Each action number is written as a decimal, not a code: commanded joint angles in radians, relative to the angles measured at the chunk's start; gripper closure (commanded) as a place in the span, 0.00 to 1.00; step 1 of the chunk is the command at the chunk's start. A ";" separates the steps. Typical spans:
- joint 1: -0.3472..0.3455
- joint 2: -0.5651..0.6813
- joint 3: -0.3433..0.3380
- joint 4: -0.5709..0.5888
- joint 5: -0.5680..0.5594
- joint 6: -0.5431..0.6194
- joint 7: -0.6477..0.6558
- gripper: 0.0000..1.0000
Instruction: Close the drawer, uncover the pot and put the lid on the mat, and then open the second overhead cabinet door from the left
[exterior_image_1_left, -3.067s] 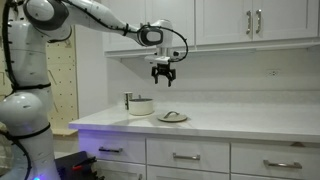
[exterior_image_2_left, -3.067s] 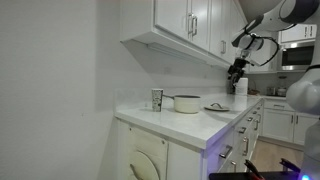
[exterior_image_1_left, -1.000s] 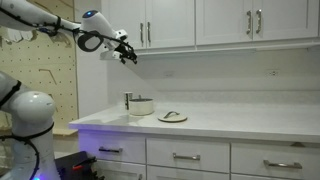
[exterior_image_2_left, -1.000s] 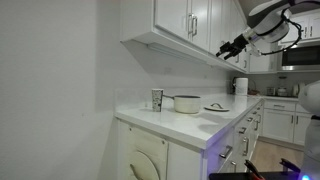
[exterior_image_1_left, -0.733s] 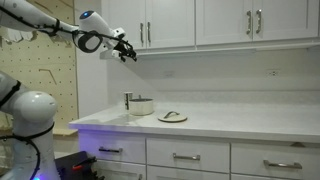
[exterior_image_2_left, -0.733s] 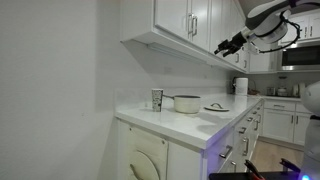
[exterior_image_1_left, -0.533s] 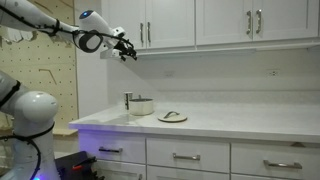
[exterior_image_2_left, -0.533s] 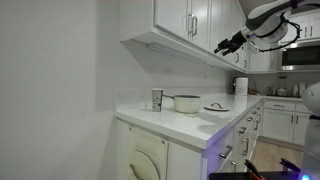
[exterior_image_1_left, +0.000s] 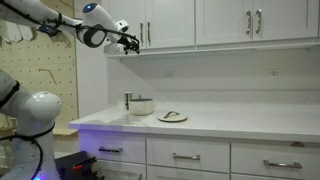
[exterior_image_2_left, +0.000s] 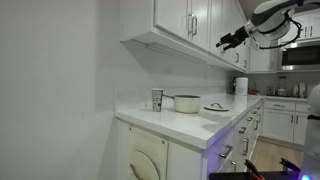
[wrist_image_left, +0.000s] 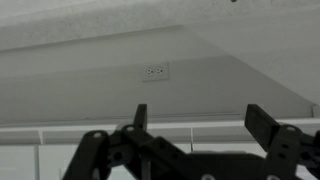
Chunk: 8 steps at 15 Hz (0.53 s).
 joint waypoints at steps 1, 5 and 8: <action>0.097 0.027 -0.069 0.075 -0.010 -0.005 -0.013 0.00; 0.183 0.050 -0.122 0.137 -0.015 -0.007 -0.019 0.00; 0.245 0.079 -0.156 0.193 -0.016 -0.005 -0.025 0.00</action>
